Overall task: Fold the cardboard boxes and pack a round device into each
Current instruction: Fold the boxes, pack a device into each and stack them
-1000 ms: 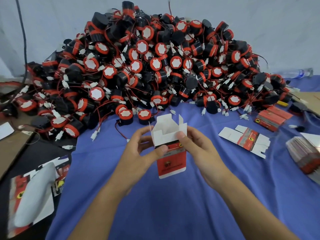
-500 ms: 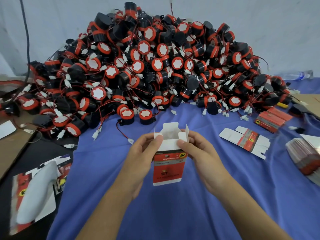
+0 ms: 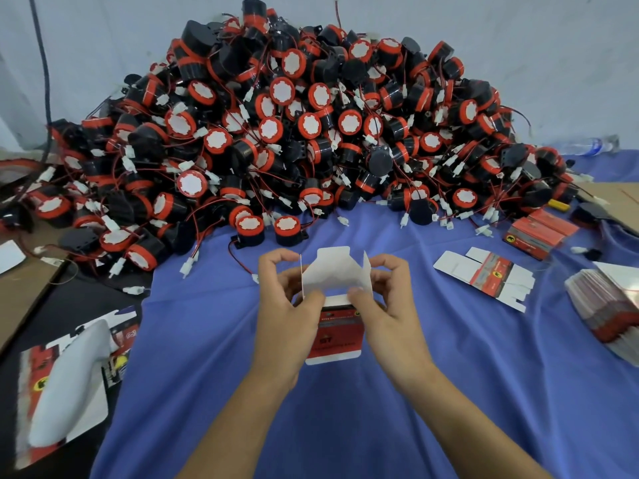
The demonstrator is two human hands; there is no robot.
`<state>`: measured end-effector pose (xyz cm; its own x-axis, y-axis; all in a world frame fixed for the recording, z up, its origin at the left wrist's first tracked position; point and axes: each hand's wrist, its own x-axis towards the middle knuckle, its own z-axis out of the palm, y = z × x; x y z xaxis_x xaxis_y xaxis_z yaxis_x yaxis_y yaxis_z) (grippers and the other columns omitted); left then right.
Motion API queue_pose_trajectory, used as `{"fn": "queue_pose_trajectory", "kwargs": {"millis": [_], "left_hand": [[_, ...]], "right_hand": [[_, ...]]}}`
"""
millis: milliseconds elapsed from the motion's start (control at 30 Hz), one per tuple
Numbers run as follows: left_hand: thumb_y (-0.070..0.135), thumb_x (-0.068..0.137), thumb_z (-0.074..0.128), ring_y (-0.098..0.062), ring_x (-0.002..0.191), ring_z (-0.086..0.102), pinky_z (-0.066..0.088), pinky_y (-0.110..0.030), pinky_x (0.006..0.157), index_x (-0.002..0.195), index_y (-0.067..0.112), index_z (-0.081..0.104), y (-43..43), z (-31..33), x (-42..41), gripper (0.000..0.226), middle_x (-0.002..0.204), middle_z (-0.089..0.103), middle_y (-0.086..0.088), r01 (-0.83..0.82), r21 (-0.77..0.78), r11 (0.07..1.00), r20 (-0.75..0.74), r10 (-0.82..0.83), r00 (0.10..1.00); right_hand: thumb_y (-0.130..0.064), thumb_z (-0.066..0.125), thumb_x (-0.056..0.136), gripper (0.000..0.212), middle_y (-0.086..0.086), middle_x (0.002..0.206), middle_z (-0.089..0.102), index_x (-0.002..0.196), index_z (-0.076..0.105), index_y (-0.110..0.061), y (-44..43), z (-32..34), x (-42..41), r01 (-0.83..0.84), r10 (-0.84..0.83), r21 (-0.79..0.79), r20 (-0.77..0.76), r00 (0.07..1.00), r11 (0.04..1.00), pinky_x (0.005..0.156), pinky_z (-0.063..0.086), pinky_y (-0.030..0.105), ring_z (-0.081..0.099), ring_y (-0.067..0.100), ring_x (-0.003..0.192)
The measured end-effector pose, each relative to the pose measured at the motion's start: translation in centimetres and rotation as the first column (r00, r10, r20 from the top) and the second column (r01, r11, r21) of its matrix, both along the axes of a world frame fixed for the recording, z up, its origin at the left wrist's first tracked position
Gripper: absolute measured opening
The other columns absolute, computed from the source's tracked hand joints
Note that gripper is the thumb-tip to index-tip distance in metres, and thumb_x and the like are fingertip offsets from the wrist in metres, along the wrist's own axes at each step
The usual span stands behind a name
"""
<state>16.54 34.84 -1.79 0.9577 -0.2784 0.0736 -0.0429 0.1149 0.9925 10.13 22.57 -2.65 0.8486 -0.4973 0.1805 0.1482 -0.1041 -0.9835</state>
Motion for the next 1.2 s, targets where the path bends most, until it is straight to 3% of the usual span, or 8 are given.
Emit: {"fn": "queue_pose_trajectory", "kwargs": {"millis": [100,167,267,433,567,767,1033,1200], "left_hand": [[0.017,0.096,0.065,-0.015,0.095,0.071,0.057,-0.026,0.072,0.106,0.041,0.053,0.2,-0.2,-0.1,0.028,0.104,0.073,0.004,0.022,-0.014,1.0,0.071,-0.021,0.997],[0.037,0.093,0.063,-0.013,0.09,0.07,0.056,-0.027,0.073,0.103,0.034,0.058,0.5,0.0,-0.2,0.012,0.1,0.073,0.002,0.041,-0.056,0.998,0.053,-0.039,0.998],[0.03,0.103,0.053,-0.012,0.088,0.067,0.053,-0.036,0.075,0.096,0.025,0.066,0.7,0.0,0.1,0.015,0.099,0.073,-0.001,0.021,-0.11,0.994,0.007,-0.02,1.0],[0.018,0.1,0.065,-0.013,0.087,0.068,0.052,-0.029,0.073,0.095,0.032,0.069,0.7,-0.1,0.4,0.015,0.097,0.075,0.004,0.019,-0.079,0.997,-0.012,-0.02,1.0],[0.004,0.095,0.067,-0.015,0.093,0.073,0.057,-0.023,0.07,0.107,0.037,0.065,0.4,-0.1,0.4,0.035,0.103,0.075,0.003,0.013,-0.11,0.994,-0.062,-0.02,0.998],[-0.006,0.094,0.053,-0.013,0.088,0.074,0.057,-0.022,0.067,0.112,0.025,0.072,-0.2,0.4,0.3,0.04,0.101,0.077,0.004,0.077,-0.056,0.995,-0.044,-0.08,0.996],[0.025,0.1,0.057,-0.015,0.085,0.07,0.057,-0.026,0.065,0.103,0.026,0.072,-0.7,1.0,0.2,0.016,0.102,0.075,-0.003,0.11,-0.112,0.988,-0.112,-0.123,0.986],[0.046,0.101,0.059,-0.022,0.083,0.066,0.055,-0.041,0.072,0.102,0.01,0.067,-1.0,1.4,-0.1,0.037,0.099,0.071,-0.012,0.092,-0.123,0.988,-0.111,-0.105,0.988]], "right_hand": [[-0.015,0.06,0.103,0.025,-0.012,0.104,0.068,0.11,0.057,-0.039,0.3,0.1,-0.1,-0.017,0.016,0.028,0.031,0.999,0.999,0.075,0.054,0.016,0.069,0.001,0.093],[-0.025,0.059,0.102,0.012,-0.009,0.102,0.07,0.112,0.06,-0.031,0.2,0.4,-0.2,-0.02,0.016,0.087,0.047,0.999,0.996,0.077,0.053,0.016,0.069,0.004,0.091],[-0.03,0.053,0.103,0.015,-0.007,0.097,0.072,0.106,0.064,-0.021,-0.1,0.7,-0.1,0.02,-0.025,0.147,0.035,0.999,0.989,0.078,0.054,0.021,0.067,0.005,0.088],[-0.013,0.059,0.103,0.008,-0.007,0.078,0.068,0.098,0.065,-0.016,-0.3,1.3,0.5,0.05,-0.054,0.194,0.017,0.998,0.98,0.063,0.049,0.015,0.06,0.005,0.071],[-0.006,0.061,0.099,0.021,-0.003,0.09,0.073,0.109,0.067,-0.023,-0.2,1.2,0.8,0.031,-0.027,0.251,-0.023,0.999,0.967,0.067,0.053,0.019,0.068,0.01,0.08],[0.001,0.054,0.096,0.032,0.002,0.096,0.075,0.097,0.072,-0.025,0.3,1.6,1.0,0.058,-0.044,0.234,-0.065,0.997,0.97,0.073,0.054,0.034,0.069,0.015,0.085],[-0.028,0.054,0.103,0.019,0.004,0.1,0.075,0.105,0.068,-0.016,0.8,1.9,0.8,0.043,-0.015,0.332,-0.085,0.996,0.942,0.066,0.055,0.024,0.068,0.012,0.083],[-0.044,0.063,0.099,0.034,0.006,0.091,0.068,0.098,0.063,-0.009,1.2,2.3,1.0,0.072,-0.041,0.355,-0.093,0.995,0.932,0.063,0.052,0.026,0.065,0.017,0.077]]}}
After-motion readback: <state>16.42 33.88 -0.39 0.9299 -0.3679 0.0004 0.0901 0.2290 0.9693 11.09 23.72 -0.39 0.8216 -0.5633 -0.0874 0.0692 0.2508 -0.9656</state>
